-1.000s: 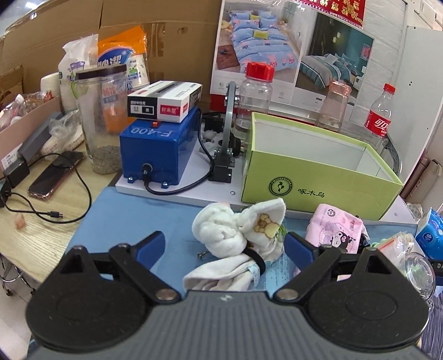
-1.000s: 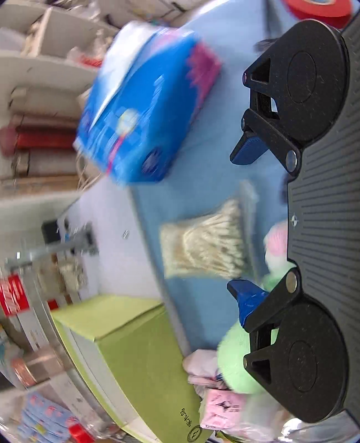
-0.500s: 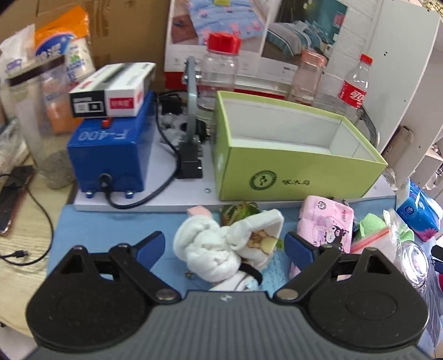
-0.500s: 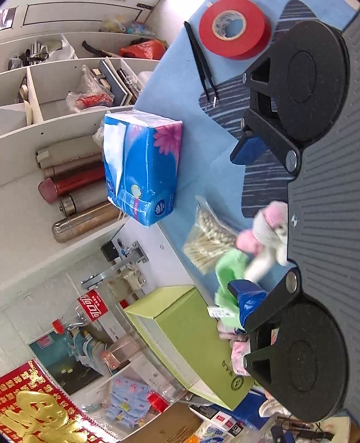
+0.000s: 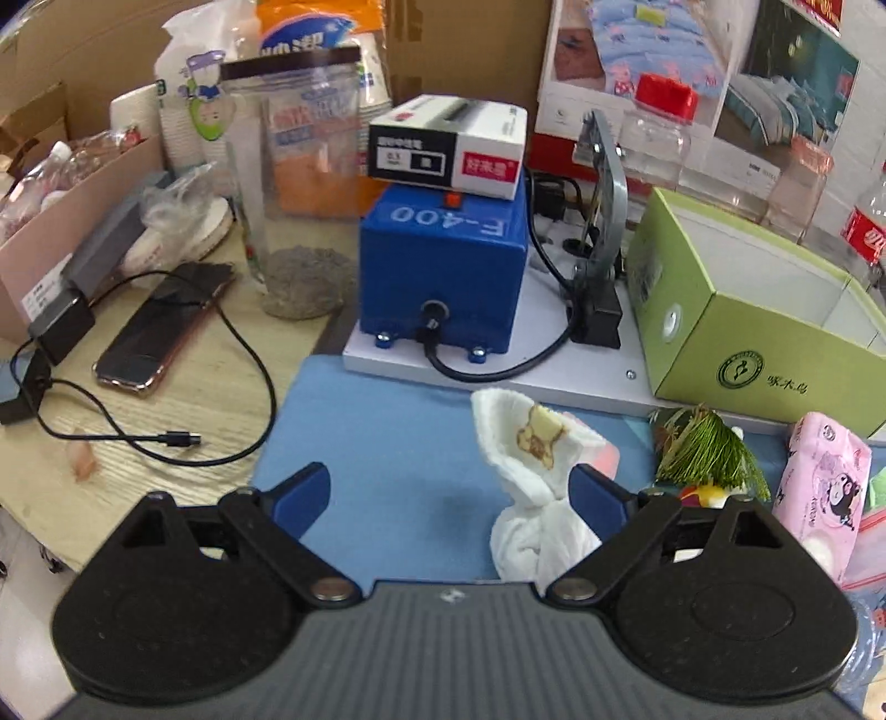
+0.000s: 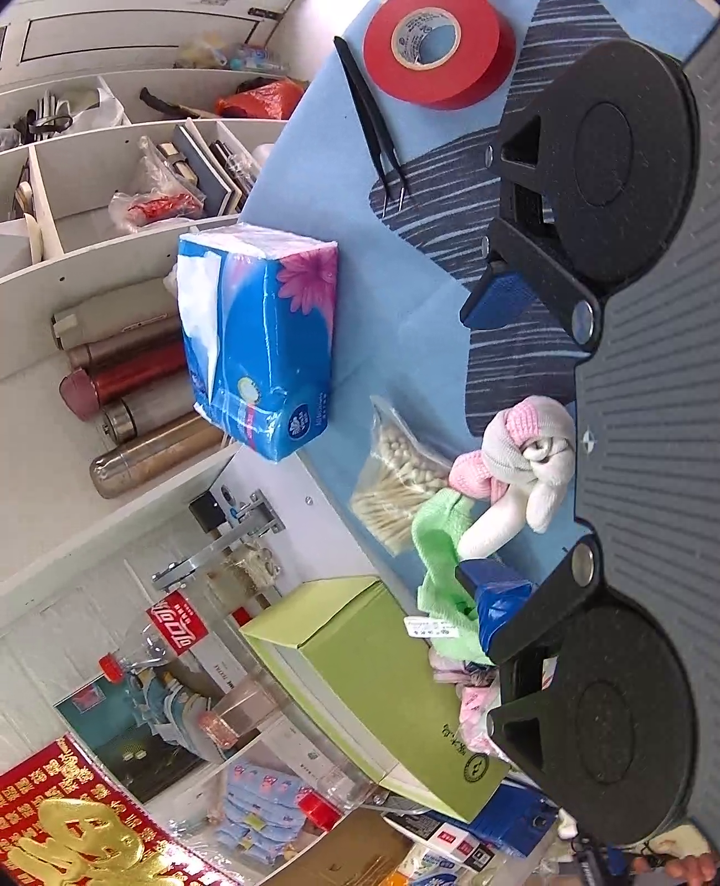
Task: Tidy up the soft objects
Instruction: 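Move left tool to white bear-print cloth while right tool approaches pink-white knotted toy, then close left tool on white cloth while right tool grasps the knotted cloth toy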
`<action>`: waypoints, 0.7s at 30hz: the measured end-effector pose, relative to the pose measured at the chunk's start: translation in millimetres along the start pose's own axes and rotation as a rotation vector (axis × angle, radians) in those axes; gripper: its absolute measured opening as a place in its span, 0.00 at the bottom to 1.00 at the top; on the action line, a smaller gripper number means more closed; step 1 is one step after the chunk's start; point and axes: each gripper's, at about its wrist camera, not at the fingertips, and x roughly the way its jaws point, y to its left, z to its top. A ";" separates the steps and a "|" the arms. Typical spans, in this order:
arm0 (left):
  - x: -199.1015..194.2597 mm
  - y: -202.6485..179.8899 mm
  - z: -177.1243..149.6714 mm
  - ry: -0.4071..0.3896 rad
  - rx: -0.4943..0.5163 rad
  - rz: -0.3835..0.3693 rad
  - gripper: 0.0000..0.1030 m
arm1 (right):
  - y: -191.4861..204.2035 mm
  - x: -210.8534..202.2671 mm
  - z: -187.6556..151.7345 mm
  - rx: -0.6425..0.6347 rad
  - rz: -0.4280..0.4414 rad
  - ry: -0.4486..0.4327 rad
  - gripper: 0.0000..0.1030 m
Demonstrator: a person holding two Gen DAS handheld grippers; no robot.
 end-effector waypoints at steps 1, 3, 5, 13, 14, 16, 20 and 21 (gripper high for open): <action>-5.1 -0.1 -0.3 -0.020 0.001 -0.018 0.89 | 1.7 -1.5 0.5 -0.002 0.002 -0.006 0.75; -3.6 -5.8 -0.8 -0.019 0.036 -0.061 0.89 | 6.4 -4.5 1.2 -0.008 0.008 -0.013 0.75; 11.7 -15.3 -3.2 0.037 0.044 -0.076 0.89 | 10.3 -6.3 -0.7 -0.015 0.014 -0.012 0.75; 58.6 -36.9 -7.0 0.139 0.037 -0.068 0.89 | 3.3 -8.7 -7.7 -0.024 -0.027 0.021 0.75; 58.2 -33.7 -7.9 0.137 0.036 -0.068 0.89 | 1.0 -9.3 -7.7 -0.020 -0.032 0.020 0.75; 52.4 -19.6 -11.4 0.137 0.008 -0.074 0.89 | -3.4 -10.6 -7.1 -0.015 -0.041 0.016 0.75; 44.1 6.7 -16.4 0.130 -0.055 -0.075 0.89 | -8.8 -8.6 -5.7 -0.005 -0.046 0.011 0.75; 45.7 7.3 -17.2 0.134 -0.053 -0.078 0.90 | -8.3 -6.6 -5.3 -0.011 -0.042 0.013 0.75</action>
